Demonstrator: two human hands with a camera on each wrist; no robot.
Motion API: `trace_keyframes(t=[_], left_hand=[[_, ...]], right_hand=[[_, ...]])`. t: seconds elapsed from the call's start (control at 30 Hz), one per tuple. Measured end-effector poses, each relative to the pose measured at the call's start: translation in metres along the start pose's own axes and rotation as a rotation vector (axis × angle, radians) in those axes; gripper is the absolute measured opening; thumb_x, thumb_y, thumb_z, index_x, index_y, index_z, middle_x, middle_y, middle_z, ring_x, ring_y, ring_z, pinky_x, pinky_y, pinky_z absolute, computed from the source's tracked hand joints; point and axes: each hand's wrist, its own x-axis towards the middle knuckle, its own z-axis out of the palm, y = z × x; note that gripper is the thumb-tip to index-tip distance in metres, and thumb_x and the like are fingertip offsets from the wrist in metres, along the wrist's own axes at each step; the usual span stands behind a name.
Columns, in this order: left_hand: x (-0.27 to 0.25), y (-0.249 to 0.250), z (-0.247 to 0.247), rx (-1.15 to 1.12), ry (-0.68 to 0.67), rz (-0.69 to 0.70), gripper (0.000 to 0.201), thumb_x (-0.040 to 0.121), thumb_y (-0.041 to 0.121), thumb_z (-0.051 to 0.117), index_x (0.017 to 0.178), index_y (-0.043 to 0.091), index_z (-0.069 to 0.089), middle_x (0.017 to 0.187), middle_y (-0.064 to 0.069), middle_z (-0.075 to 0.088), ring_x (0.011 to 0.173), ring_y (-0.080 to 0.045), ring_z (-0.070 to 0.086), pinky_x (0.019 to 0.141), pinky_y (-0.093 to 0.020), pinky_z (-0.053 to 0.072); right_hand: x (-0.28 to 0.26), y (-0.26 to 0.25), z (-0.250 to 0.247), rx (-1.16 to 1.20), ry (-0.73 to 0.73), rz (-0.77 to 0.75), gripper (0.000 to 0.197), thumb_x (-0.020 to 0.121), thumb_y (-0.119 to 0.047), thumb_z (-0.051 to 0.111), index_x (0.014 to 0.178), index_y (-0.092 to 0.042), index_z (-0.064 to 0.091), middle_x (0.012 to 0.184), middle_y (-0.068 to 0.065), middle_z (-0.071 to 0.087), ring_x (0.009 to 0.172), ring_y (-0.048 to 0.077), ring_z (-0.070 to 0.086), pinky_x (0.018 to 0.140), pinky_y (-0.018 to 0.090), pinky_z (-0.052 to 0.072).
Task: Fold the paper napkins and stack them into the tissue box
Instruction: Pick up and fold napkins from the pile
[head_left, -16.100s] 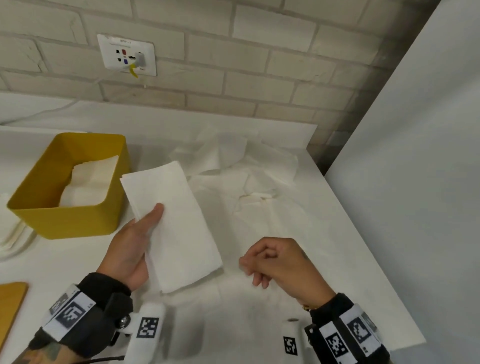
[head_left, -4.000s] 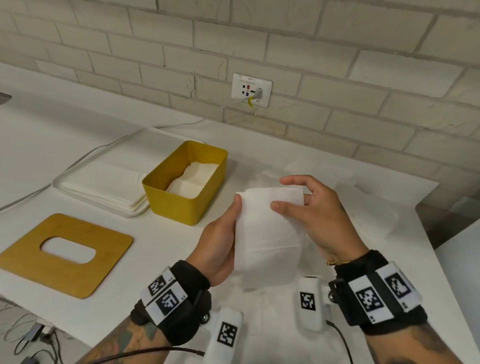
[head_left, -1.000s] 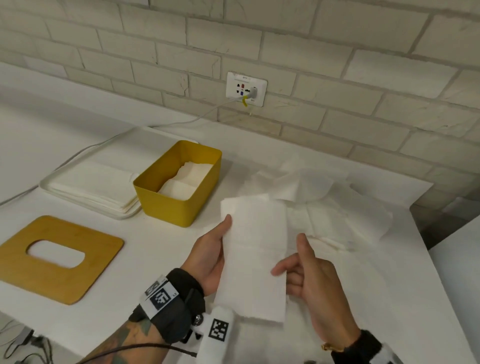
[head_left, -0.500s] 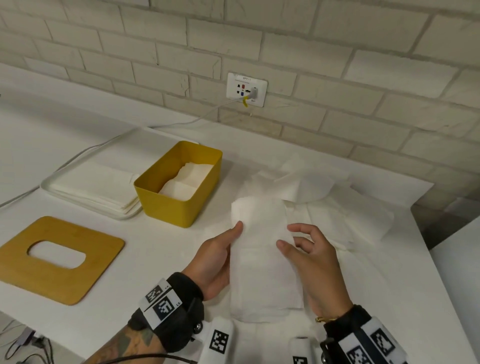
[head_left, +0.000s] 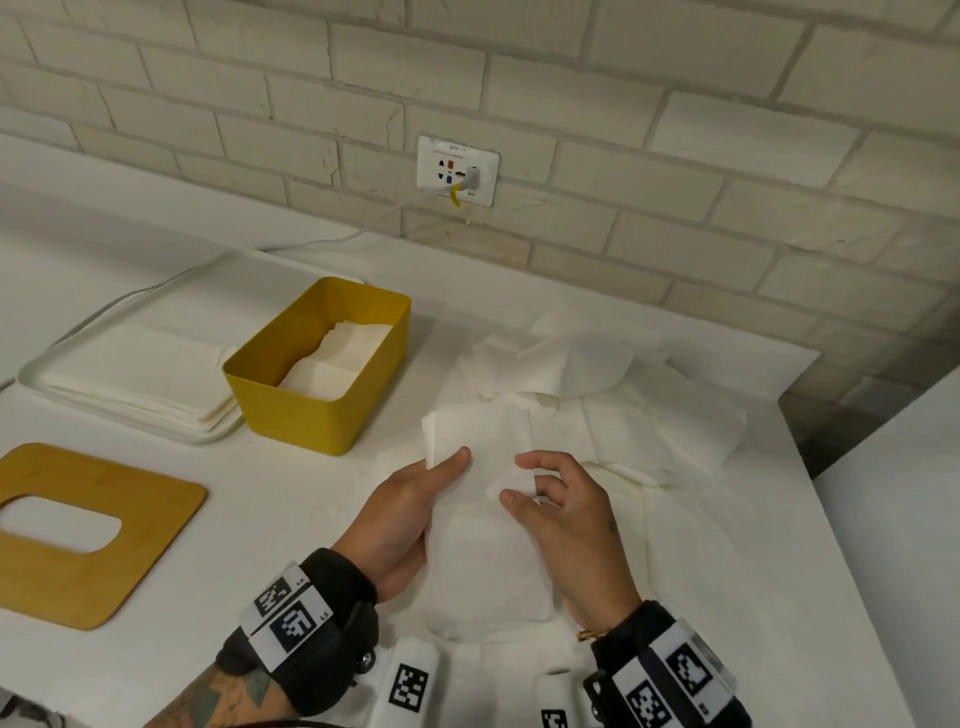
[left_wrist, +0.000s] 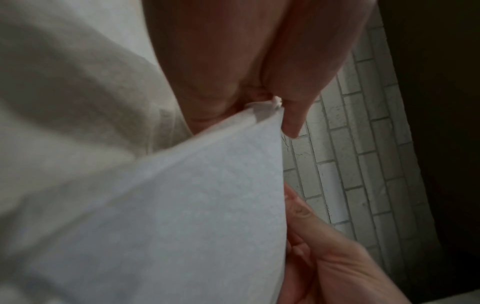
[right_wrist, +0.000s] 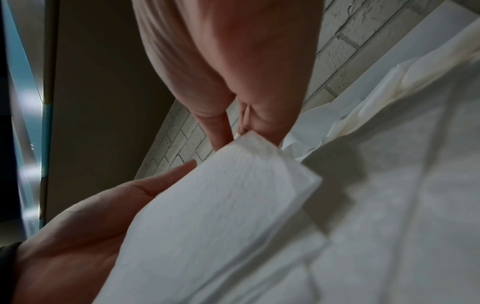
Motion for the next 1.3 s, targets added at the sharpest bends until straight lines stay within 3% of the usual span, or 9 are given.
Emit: trace_keyframes(t=[0.3,0.4,0.5,0.63,0.73,0.93,1.07,1.2,1.3], left_hand=[[0.008,0.012,-0.011,-0.019,0.169,0.169,0.025,0.103,0.028,0.055,0.121,0.016,0.067,0.110,-0.008,0.078,0.099,-0.025,0.076,0.083,-0.043,0.055],[0.007,0.021,-0.019,-0.086,0.210,0.215,0.024,0.102,0.029,0.057,0.123,0.021,0.067,0.110,-0.003,0.079,0.093,-0.019,0.077,0.077,-0.040,0.055],[0.002,0.022,-0.022,-0.115,0.216,0.209,0.029,0.101,0.031,0.058,0.127,0.022,0.066,0.114,-0.004,0.078,0.096,-0.021,0.077,0.078,-0.042,0.055],[-0.002,0.016,-0.016,-0.128,0.186,0.156,0.034,0.100,0.032,0.058,0.131,0.021,0.064,0.119,-0.006,0.076,0.101,-0.025,0.075,0.083,-0.044,0.055],[-0.004,0.014,-0.016,-0.130,0.189,0.144,0.036,0.099,0.032,0.058,0.133,0.021,0.062,0.117,-0.006,0.077,0.100,-0.026,0.076,0.080,-0.044,0.056],[-0.009,0.017,-0.031,-0.153,0.239,0.148,0.034,0.098,0.033,0.060,0.130,0.021,0.065,0.116,-0.007,0.077,0.101,-0.029,0.075,0.084,-0.047,0.056],[-0.009,0.016,-0.029,-0.150,0.244,0.139,0.031,0.099,0.032,0.060,0.127,0.021,0.065,0.116,-0.007,0.077,0.099,-0.028,0.076,0.083,-0.046,0.056],[-0.008,0.013,-0.023,-0.135,0.205,0.121,0.037,0.098,0.033,0.059,0.133,0.021,0.063,0.117,-0.007,0.076,0.100,-0.029,0.076,0.082,-0.047,0.056],[-0.007,0.014,-0.018,-0.127,0.172,0.115,0.036,0.099,0.032,0.058,0.133,0.020,0.062,0.118,-0.009,0.076,0.101,-0.030,0.075,0.085,-0.047,0.056]], right_hand=[[-0.019,-0.001,-0.025,0.124,-0.321,0.243,0.056,0.078,0.003,0.082,0.120,-0.013,0.050,0.089,0.012,0.073,0.078,0.026,0.072,0.071,0.036,0.060],[-0.007,-0.008,-0.057,0.093,-0.188,0.252,0.045,0.083,0.003,0.077,0.118,-0.009,0.052,0.086,0.017,0.072,0.068,0.025,0.068,0.061,0.033,0.055],[0.024,-0.015,-0.085,-0.381,0.105,0.103,0.030,0.088,-0.013,0.075,0.114,-0.019,0.060,0.082,0.009,0.067,0.068,0.016,0.066,0.064,0.027,0.053],[0.059,-0.018,-0.087,-1.078,0.045,0.054,0.043,0.095,-0.024,0.063,0.136,-0.031,0.053,0.112,0.004,0.065,0.103,0.025,0.061,0.084,0.029,0.046],[0.072,-0.017,-0.083,-1.224,0.039,0.044,0.034,0.101,-0.021,0.051,0.133,-0.030,0.059,0.130,0.006,0.060,0.112,0.026,0.060,0.088,0.028,0.042],[0.070,-0.028,-0.096,-1.117,0.094,-0.037,0.032,0.107,-0.039,0.044,0.120,-0.028,0.072,0.118,0.001,0.070,0.118,0.025,0.055,0.094,0.033,0.045],[0.069,-0.026,-0.108,-1.017,0.173,-0.105,0.024,0.104,-0.031,0.049,0.109,-0.027,0.071,0.082,-0.001,0.071,0.097,0.027,0.064,0.088,0.037,0.053],[0.058,-0.038,-0.114,-0.595,0.360,-0.374,0.018,0.103,-0.020,0.050,0.097,-0.016,0.066,0.080,0.002,0.072,0.076,0.022,0.070,0.075,0.044,0.060],[0.041,-0.063,-0.112,-0.404,0.472,-0.614,0.031,0.103,-0.035,0.050,0.092,-0.011,0.068,0.068,0.004,0.064,0.065,0.015,0.063,0.064,0.034,0.056]])
